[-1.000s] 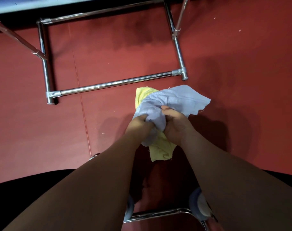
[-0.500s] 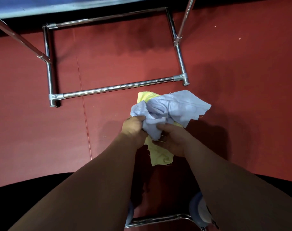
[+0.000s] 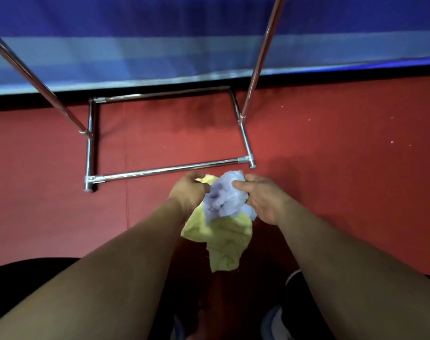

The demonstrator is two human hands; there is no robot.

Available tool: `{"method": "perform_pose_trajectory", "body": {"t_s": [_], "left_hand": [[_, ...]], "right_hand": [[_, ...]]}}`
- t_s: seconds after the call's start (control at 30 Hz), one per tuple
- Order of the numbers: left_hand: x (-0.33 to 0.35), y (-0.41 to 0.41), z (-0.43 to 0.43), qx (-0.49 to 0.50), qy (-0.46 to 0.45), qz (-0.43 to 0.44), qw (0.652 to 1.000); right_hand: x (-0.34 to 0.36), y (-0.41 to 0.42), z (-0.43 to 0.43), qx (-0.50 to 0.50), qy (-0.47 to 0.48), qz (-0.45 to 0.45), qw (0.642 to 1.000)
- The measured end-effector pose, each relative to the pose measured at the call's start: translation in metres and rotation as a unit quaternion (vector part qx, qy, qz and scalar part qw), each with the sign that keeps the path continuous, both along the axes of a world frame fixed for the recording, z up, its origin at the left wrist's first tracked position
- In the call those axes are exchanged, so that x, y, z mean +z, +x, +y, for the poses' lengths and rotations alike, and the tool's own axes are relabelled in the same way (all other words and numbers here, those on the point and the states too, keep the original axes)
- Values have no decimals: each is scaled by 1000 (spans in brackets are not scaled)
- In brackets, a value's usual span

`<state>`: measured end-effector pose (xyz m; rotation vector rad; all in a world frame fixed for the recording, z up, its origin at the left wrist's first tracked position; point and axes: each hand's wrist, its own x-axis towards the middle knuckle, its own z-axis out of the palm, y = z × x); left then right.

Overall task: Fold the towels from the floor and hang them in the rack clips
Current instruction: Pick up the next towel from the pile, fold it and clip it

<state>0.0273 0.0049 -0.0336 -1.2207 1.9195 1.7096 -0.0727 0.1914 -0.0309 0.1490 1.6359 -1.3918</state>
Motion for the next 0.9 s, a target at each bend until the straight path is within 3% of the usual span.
{"method": "perform_pose_trajectory", "body": {"t_s": [0.2,0.3,0.47,0.63,0.9], "left_hand": [[159,-29,1,-128,77,174,973],[240,-23,2,-208,43,232,949],[350,-1,14,-223,-56,300,926],[457,21,38,-169,-157,401,887],[579,35,52,-43,-202,509,836]], "right_hand": [[138,-6,-10,67,-37,101,992],[226,3,-7,106,-31,171,979],[353,28,15,128,-9,281,951],[452,59,45,69,-13,381,922],[544,82,72,41,-30,476,878]]}}
